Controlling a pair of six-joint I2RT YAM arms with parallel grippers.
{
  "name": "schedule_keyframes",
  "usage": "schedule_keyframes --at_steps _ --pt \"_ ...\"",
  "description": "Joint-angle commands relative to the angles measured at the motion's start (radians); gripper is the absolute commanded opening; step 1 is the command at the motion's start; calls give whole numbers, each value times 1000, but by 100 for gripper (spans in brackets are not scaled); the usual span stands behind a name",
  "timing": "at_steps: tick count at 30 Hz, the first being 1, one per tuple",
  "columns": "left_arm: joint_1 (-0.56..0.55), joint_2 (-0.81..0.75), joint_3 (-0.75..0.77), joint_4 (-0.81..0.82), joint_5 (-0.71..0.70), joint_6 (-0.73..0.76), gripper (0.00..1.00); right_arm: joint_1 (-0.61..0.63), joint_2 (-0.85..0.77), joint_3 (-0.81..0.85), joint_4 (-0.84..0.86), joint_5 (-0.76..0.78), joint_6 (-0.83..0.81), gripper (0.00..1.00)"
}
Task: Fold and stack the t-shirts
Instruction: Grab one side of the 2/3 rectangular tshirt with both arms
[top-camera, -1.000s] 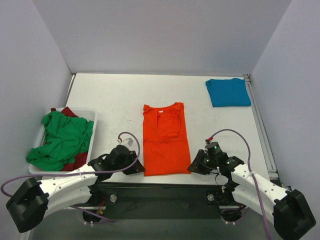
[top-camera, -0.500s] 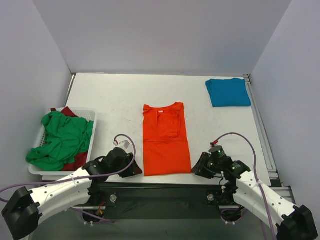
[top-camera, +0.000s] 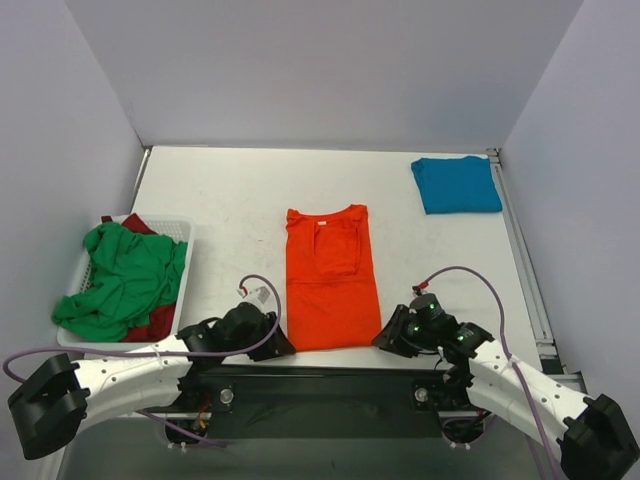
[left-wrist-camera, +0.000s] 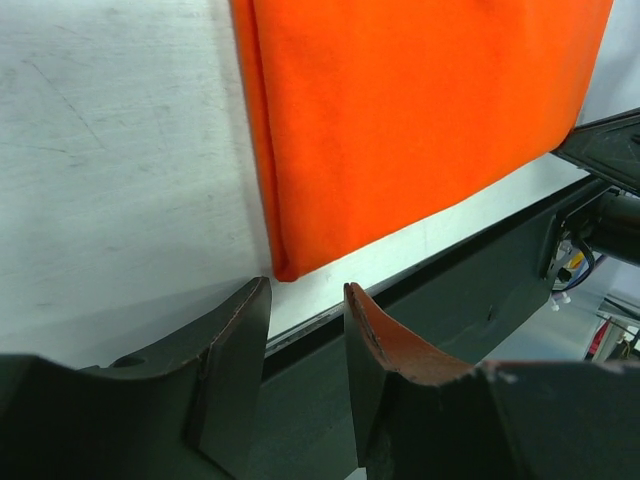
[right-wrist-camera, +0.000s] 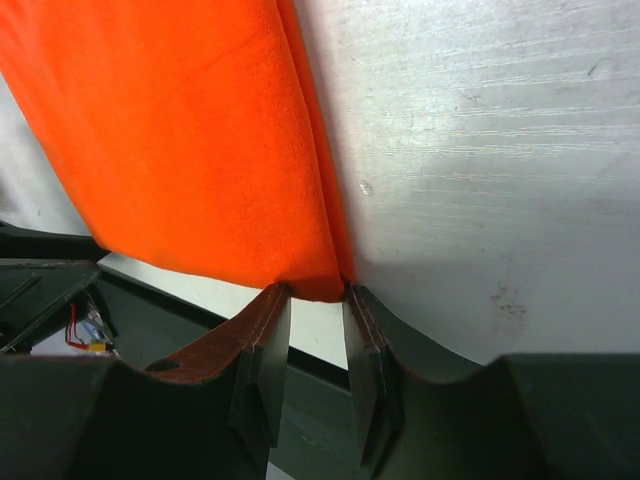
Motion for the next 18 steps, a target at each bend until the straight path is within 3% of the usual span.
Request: schedule_keyframes --at_steps 1,14,15,18 --pt "-31 15 -7 27 -49 -35 46 15 9 -43 -53 69 20 29" --pt "-105 106 9 55 -147 -86 36 19 -24 -55 -60 87 23 22" --pt "-106 106 14 53 -152 -86 34 19 -25 -54 -62 86 20 21" --pt "-117 107 42 33 -170 -79 14 20 -37 -45 -62 84 0 13"
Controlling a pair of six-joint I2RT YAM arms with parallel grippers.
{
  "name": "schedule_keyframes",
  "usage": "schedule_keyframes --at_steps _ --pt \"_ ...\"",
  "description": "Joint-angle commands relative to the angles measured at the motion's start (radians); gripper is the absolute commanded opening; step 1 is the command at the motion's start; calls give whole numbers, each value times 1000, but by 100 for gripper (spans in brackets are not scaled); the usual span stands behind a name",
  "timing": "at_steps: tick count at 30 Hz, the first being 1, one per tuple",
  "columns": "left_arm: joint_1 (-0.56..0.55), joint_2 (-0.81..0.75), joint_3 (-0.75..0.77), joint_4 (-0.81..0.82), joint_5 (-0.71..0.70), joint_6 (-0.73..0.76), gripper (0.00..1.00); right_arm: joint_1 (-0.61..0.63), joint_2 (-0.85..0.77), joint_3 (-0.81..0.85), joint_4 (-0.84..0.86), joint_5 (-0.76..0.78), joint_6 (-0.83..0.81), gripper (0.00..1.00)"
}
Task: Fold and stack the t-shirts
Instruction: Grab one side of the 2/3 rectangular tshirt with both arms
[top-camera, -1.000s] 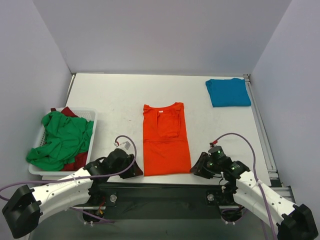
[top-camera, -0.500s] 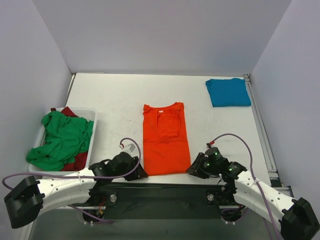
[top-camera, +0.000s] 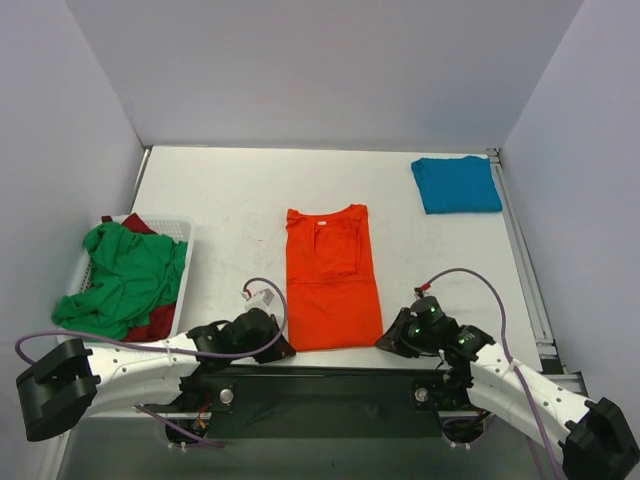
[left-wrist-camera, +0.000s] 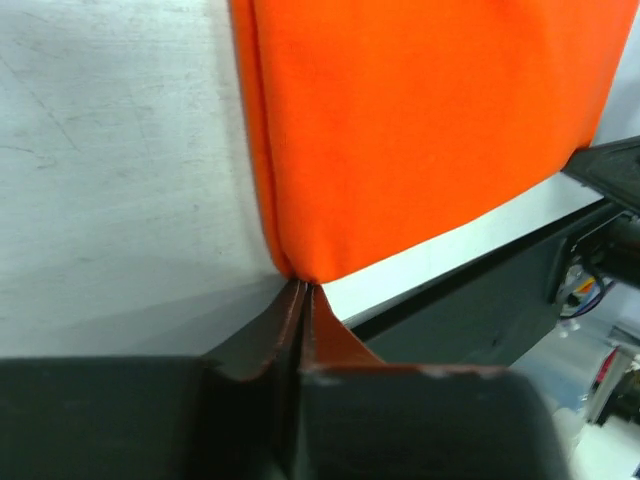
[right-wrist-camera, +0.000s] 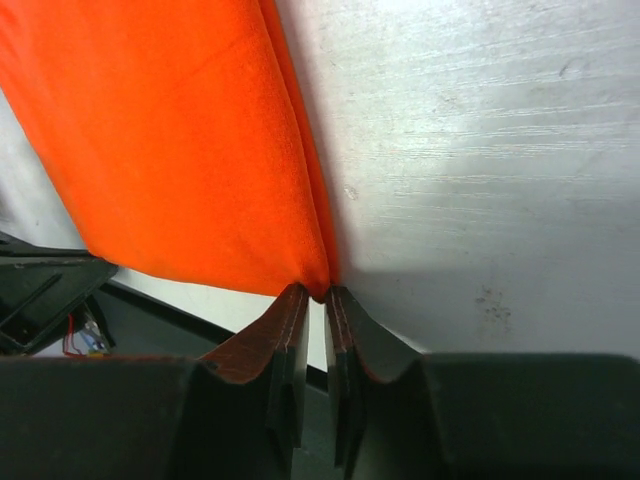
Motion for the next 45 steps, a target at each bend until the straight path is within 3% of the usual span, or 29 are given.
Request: schedule_keyframes --at_steps 1,3,10,16,17,18,20,22,37,45 --pt "-12 9 43 -62 -58 13 1 7 -11 -13 -85 59 -36 10" --pt "-18 3 66 -82 -71 20 0 8 -32 4 -102 56 -54 1" --pt "-56 -100 86 -165 -72 29 0 22 -133 29 -203 33 -107 0" --pt "-141 -175 85 -251 -107 -3 0 103 -251 32 -295 59 -82 0" --pt "-147 -177 83 -262 -115 -23 5 111 -261 29 -300 73 -70 0" --pt "-150 -177 77 -262 -115 -29 18 119 -262 26 -300 79 -64 0" --pt "-161 -172 53 -224 -109 -43 26 143 -249 22 -290 91 -47 0" --pt "-171 -157 42 -172 -112 -52 40 166 -238 21 -277 107 -41 0" --pt "-181 -39 42 -93 -154 -74 49 224 -184 22 -252 135 1 0" --pt "-204 9 55 -109 -166 -91 43 244 -229 18 -289 148 22 0"
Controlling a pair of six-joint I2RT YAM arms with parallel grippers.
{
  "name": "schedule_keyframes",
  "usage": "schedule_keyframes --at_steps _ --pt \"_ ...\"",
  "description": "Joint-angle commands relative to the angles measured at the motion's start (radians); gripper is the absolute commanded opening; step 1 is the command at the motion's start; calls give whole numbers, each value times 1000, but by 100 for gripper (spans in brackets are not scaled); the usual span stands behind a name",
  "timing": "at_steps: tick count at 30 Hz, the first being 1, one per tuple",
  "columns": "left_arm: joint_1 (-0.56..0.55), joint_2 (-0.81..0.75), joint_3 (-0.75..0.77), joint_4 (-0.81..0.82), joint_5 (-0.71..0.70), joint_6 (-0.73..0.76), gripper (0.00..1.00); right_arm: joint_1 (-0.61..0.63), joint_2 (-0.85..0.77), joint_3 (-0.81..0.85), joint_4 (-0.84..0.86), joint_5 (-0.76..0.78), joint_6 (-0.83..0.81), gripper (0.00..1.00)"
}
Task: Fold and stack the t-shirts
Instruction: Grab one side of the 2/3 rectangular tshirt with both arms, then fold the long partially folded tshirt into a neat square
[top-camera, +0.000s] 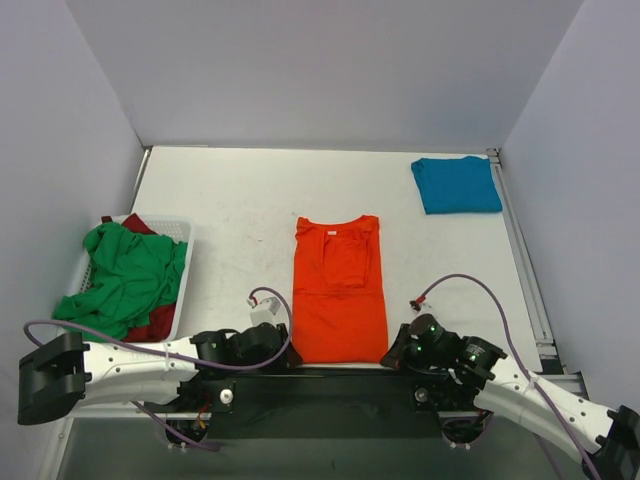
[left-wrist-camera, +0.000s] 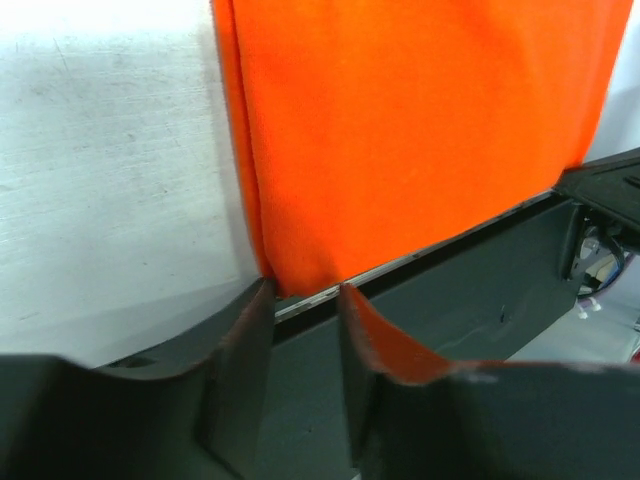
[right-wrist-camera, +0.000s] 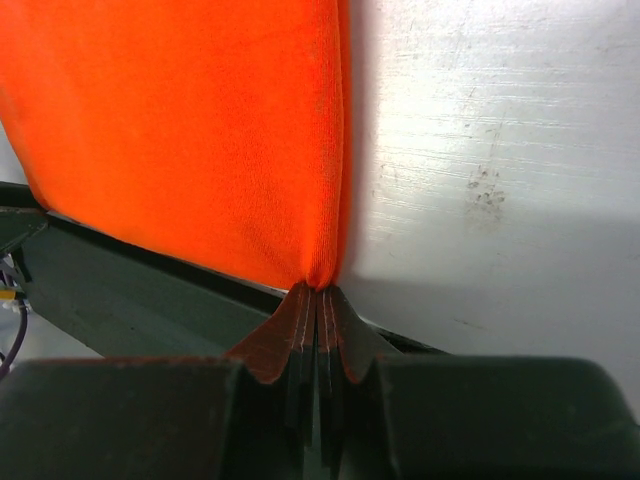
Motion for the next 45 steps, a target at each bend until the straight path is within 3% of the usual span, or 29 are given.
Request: schedule_keyframes --at_steps 1,7,10,22,29,32,36,45 --pt "-19 37 15 -20 -27 -12 38 10 -15 14 -48 33 22 0" --pt "-31 44 44 -46 -44 3 19 14 -19 20 -51 39 22 0" --pt "-31 12 71 -87 -56 26 0 19 -25 34 -63 41 13 0" --pt "-60 -143 151 -249 -17 92 0 103 -120 151 -203 70 3 0" --pt "-28 -169 261 -282 -110 156 0 122 39 315 -209 194 -70 0" --pt "55 -132 350 -282 -106 231 0 111 137 419 -214 262 -116 0" --pt "196 -45 432 -221 18 331 0 25 260 537 -212 274 -193 0" --pt "492 176 611 -117 222 442 0 -299 531 783 -156 79 -397 0"
